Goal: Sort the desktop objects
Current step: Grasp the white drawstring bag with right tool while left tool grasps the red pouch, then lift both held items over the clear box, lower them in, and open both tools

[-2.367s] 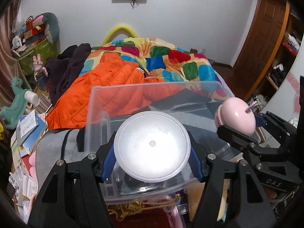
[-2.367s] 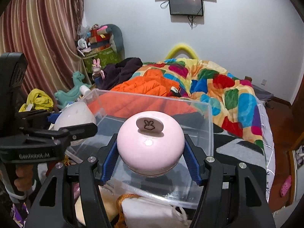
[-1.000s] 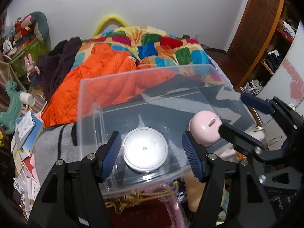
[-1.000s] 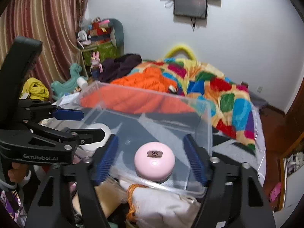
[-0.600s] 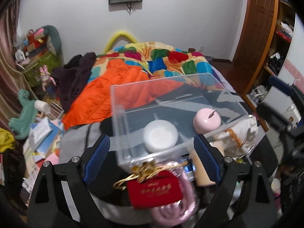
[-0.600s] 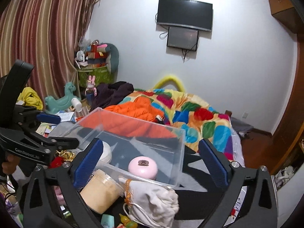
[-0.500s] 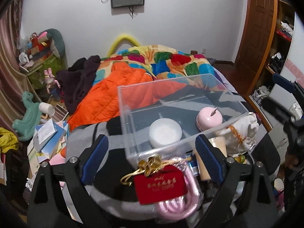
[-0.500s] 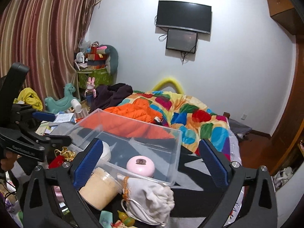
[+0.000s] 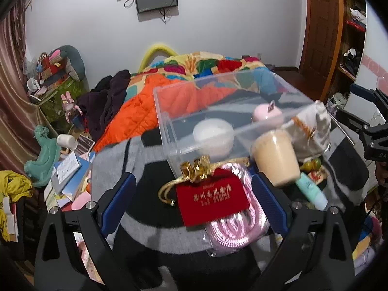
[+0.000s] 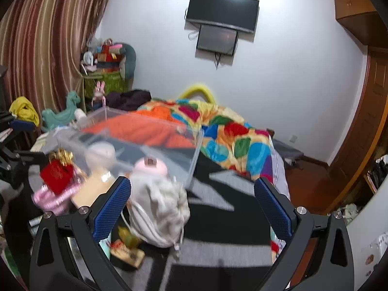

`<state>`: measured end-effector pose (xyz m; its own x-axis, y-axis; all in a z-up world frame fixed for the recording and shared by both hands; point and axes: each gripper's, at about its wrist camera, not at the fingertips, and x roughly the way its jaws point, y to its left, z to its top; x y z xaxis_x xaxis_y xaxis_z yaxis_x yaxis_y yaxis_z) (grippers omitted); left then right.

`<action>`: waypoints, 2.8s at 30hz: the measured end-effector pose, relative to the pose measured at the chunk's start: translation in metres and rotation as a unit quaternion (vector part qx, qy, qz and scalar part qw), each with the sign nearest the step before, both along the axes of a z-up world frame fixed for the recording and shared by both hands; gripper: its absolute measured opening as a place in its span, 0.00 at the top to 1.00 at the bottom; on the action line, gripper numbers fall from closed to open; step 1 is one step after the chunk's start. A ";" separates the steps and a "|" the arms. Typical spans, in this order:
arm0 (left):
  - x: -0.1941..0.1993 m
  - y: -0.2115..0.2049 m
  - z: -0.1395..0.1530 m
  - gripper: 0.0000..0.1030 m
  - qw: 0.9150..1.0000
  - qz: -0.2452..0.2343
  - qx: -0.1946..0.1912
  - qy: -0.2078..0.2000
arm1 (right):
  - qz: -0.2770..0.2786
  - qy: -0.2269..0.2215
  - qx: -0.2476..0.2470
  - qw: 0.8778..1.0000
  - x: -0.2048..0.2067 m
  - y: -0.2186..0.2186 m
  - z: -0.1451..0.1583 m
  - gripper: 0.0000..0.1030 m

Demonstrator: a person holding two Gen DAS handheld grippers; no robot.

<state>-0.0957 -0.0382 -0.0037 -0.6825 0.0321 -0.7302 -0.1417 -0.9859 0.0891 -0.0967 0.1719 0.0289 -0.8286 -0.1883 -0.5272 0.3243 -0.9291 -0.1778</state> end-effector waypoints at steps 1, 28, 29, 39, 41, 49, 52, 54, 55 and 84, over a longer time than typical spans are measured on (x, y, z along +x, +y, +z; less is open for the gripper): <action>0.000 0.000 -0.004 0.06 1.000 0.000 0.003 -0.006 | -0.001 -0.009 0.001 1.000 0.000 0.001 -0.005 0.02; -0.036 -0.009 -0.062 0.06 0.991 0.032 0.097 -0.084 | 0.041 -0.104 -0.031 0.993 -0.027 -0.004 -0.060 0.27; -0.036 -0.010 -0.063 0.07 0.991 0.033 0.101 -0.082 | 0.046 -0.111 -0.039 0.992 -0.029 -0.004 -0.061 0.31; -0.030 -0.003 -0.057 0.40 0.991 0.023 0.106 -0.073 | 0.097 -0.119 -0.038 0.987 -0.011 -0.010 -0.060 0.76; -0.028 -0.004 -0.055 0.47 0.991 0.023 0.108 -0.075 | 0.097 -0.123 -0.044 0.987 -0.009 -0.007 -0.057 0.77; -0.016 -0.013 -0.042 0.57 0.991 0.021 0.109 -0.069 | 0.101 -0.137 -0.079 0.982 -0.008 0.013 -0.036 0.79; -0.010 -0.013 -0.033 0.57 0.992 0.020 0.110 -0.058 | 0.100 -0.131 -0.091 0.982 -0.006 0.018 -0.025 0.79; -0.007 -0.013 -0.026 0.57 0.992 0.019 0.114 -0.050 | 0.096 -0.121 -0.094 0.983 -0.007 0.020 -0.016 0.79; -0.007 -0.013 -0.023 0.57 0.992 0.017 0.116 -0.048 | 0.097 -0.118 -0.099 0.983 -0.007 0.021 -0.012 0.79; -0.041 -0.001 0.031 0.57 0.994 0.006 0.113 0.004 | 0.089 -0.121 -0.174 0.973 -0.059 -0.008 0.014 0.79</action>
